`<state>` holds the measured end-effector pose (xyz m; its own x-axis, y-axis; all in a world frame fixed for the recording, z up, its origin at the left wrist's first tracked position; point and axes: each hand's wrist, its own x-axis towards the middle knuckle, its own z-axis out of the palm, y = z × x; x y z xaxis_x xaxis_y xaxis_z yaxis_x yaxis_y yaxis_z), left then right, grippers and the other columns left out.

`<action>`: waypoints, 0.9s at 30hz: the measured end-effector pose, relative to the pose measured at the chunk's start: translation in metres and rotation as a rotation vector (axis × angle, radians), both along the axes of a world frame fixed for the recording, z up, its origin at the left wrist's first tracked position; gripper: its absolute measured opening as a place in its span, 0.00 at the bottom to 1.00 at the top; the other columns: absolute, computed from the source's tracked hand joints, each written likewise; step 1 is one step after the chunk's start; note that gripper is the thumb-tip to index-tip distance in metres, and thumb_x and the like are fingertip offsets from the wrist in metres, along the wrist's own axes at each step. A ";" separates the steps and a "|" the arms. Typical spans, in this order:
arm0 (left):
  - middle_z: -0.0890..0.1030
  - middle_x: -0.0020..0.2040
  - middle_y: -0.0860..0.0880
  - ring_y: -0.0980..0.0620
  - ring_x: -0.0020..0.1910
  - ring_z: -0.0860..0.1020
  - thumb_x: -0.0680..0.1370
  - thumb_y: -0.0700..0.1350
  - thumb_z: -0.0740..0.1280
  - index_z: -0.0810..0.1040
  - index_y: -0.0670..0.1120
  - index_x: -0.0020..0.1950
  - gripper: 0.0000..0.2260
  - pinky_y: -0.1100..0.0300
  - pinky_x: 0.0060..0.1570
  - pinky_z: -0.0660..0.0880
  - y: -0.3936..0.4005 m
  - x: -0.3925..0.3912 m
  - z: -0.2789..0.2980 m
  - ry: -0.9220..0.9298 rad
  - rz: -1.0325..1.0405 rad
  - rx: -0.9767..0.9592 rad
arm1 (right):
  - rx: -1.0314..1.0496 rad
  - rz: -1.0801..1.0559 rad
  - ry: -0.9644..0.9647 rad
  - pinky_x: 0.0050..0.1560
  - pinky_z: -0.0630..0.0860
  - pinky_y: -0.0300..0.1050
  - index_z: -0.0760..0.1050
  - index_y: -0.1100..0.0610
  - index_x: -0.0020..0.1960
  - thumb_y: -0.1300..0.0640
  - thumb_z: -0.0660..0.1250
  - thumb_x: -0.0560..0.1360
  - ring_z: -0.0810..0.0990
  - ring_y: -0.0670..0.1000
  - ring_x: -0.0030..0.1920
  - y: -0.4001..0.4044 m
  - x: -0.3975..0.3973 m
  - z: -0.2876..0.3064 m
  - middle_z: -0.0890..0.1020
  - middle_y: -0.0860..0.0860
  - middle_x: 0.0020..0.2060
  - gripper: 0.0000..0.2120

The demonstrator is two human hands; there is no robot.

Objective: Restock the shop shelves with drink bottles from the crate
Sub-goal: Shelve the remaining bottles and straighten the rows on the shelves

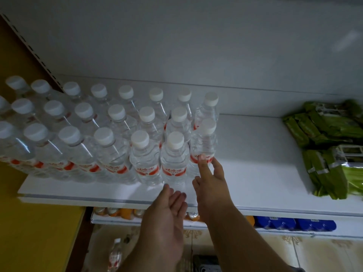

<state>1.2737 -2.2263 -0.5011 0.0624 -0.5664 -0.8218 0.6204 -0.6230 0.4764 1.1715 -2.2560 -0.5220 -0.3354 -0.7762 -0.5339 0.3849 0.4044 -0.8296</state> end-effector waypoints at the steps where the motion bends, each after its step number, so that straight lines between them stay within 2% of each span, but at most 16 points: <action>1: 0.81 0.60 0.42 0.48 0.54 0.81 0.82 0.50 0.65 0.72 0.40 0.71 0.21 0.51 0.60 0.73 0.002 -0.007 0.000 0.021 -0.027 0.000 | 0.044 0.020 0.024 0.48 0.78 0.45 0.68 0.42 0.70 0.39 0.68 0.76 0.81 0.47 0.52 0.000 -0.001 0.001 0.82 0.53 0.58 0.25; 3: 0.84 0.56 0.43 0.47 0.54 0.83 0.83 0.49 0.64 0.75 0.40 0.68 0.17 0.51 0.56 0.76 0.005 -0.020 -0.001 0.073 -0.070 -0.011 | 0.098 0.050 0.105 0.31 0.76 0.36 0.68 0.39 0.65 0.35 0.70 0.73 0.84 0.41 0.36 0.003 -0.006 0.002 0.84 0.43 0.42 0.24; 4: 0.85 0.56 0.42 0.46 0.54 0.84 0.83 0.48 0.64 0.77 0.41 0.67 0.16 0.51 0.56 0.77 0.005 -0.025 -0.001 0.092 -0.091 -0.024 | 0.106 0.069 0.167 0.26 0.74 0.32 0.67 0.39 0.63 0.34 0.71 0.72 0.83 0.38 0.32 0.004 -0.009 0.003 0.83 0.38 0.37 0.25; 5: 0.86 0.56 0.43 0.45 0.55 0.85 0.83 0.48 0.63 0.77 0.42 0.66 0.15 0.49 0.58 0.78 0.005 -0.030 -0.001 0.108 -0.108 -0.039 | 0.103 0.098 0.251 0.27 0.72 0.29 0.67 0.39 0.63 0.34 0.72 0.71 0.82 0.35 0.32 0.004 -0.013 0.006 0.82 0.35 0.38 0.26; 6: 0.85 0.58 0.43 0.45 0.57 0.84 0.84 0.49 0.63 0.78 0.43 0.67 0.15 0.47 0.62 0.77 0.005 -0.035 -0.001 0.125 -0.117 -0.052 | 0.095 0.135 0.349 0.32 0.73 0.29 0.66 0.39 0.65 0.34 0.72 0.70 0.82 0.35 0.36 0.005 -0.017 0.008 0.81 0.33 0.45 0.28; 8: 0.84 0.61 0.44 0.44 0.62 0.82 0.84 0.51 0.63 0.77 0.46 0.68 0.15 0.43 0.69 0.72 0.002 -0.045 0.000 0.157 -0.108 -0.059 | 0.060 0.212 0.566 0.46 0.73 0.34 0.66 0.40 0.69 0.31 0.72 0.68 0.80 0.39 0.49 0.003 -0.027 0.014 0.76 0.39 0.62 0.34; 9: 0.83 0.63 0.45 0.44 0.64 0.81 0.84 0.52 0.63 0.77 0.47 0.68 0.16 0.42 0.72 0.70 -0.001 -0.049 0.002 0.167 -0.099 -0.049 | 0.020 0.250 0.665 0.48 0.73 0.36 0.66 0.39 0.70 0.30 0.72 0.67 0.78 0.40 0.54 0.001 -0.033 0.018 0.74 0.39 0.66 0.35; 11: 0.83 0.63 0.48 0.45 0.66 0.79 0.83 0.55 0.63 0.76 0.50 0.69 0.17 0.42 0.74 0.67 -0.007 -0.057 0.006 0.186 -0.081 -0.047 | -0.088 0.331 0.812 0.47 0.72 0.31 0.65 0.37 0.70 0.31 0.73 0.66 0.77 0.41 0.55 -0.007 -0.042 0.027 0.73 0.37 0.65 0.36; 15: 0.85 0.57 0.50 0.49 0.61 0.80 0.83 0.54 0.63 0.75 0.52 0.69 0.15 0.44 0.73 0.68 -0.017 -0.067 0.009 0.232 -0.027 -0.070 | -0.229 0.470 0.954 0.45 0.68 0.27 0.63 0.37 0.72 0.42 0.79 0.68 0.76 0.40 0.51 -0.026 -0.058 0.041 0.72 0.37 0.61 0.38; 17: 0.85 0.44 0.56 0.52 0.52 0.80 0.83 0.54 0.64 0.75 0.55 0.61 0.09 0.42 0.74 0.63 -0.019 -0.069 0.009 0.226 -0.016 -0.029 | -0.237 0.489 0.970 0.44 0.69 0.29 0.65 0.39 0.70 0.44 0.79 0.68 0.76 0.40 0.49 -0.033 -0.063 0.043 0.76 0.39 0.61 0.36; 19: 0.83 0.38 0.58 0.52 0.52 0.79 0.83 0.55 0.64 0.75 0.56 0.54 0.05 0.40 0.75 0.60 -0.021 -0.070 0.012 0.232 -0.018 0.004 | -0.235 0.486 0.968 0.44 0.70 0.31 0.67 0.40 0.69 0.45 0.79 0.67 0.77 0.39 0.48 -0.036 -0.066 0.043 0.78 0.41 0.60 0.34; 21: 0.83 0.47 0.56 0.50 0.62 0.76 0.84 0.56 0.63 0.74 0.54 0.54 0.07 0.40 0.75 0.59 -0.024 -0.069 0.010 0.250 -0.030 0.007 | -0.232 0.478 0.972 0.45 0.71 0.32 0.67 0.40 0.69 0.45 0.79 0.68 0.77 0.40 0.49 -0.037 -0.068 0.043 0.78 0.41 0.59 0.34; 22: 0.82 0.55 0.54 0.49 0.68 0.74 0.84 0.56 0.62 0.73 0.53 0.57 0.08 0.41 0.76 0.58 -0.025 -0.068 0.009 0.267 -0.043 0.004 | -0.231 0.477 0.975 0.46 0.72 0.33 0.67 0.40 0.69 0.45 0.79 0.68 0.77 0.41 0.49 -0.038 -0.068 0.042 0.78 0.41 0.60 0.34; 24: 0.75 0.72 0.50 0.46 0.76 0.67 0.85 0.58 0.58 0.71 0.52 0.62 0.12 0.43 0.76 0.58 -0.029 -0.068 0.009 0.317 -0.057 -0.004 | -0.227 0.490 0.987 0.49 0.73 0.37 0.67 0.40 0.70 0.45 0.79 0.68 0.78 0.43 0.51 -0.042 -0.069 0.042 0.78 0.41 0.60 0.34; 25: 0.71 0.76 0.48 0.45 0.78 0.65 0.85 0.57 0.57 0.70 0.52 0.63 0.12 0.45 0.76 0.59 -0.031 -0.068 0.009 0.346 -0.033 -0.010 | -0.224 0.500 0.992 0.51 0.74 0.39 0.66 0.40 0.70 0.45 0.79 0.68 0.78 0.45 0.52 -0.044 -0.070 0.043 0.78 0.41 0.61 0.34; 27: 0.69 0.78 0.46 0.45 0.78 0.65 0.86 0.55 0.57 0.70 0.50 0.68 0.14 0.47 0.75 0.61 -0.034 -0.068 0.010 0.358 -0.002 -0.029 | -0.223 0.508 0.992 0.54 0.76 0.43 0.66 0.41 0.70 0.45 0.78 0.68 0.78 0.47 0.54 -0.047 -0.070 0.044 0.78 0.41 0.61 0.35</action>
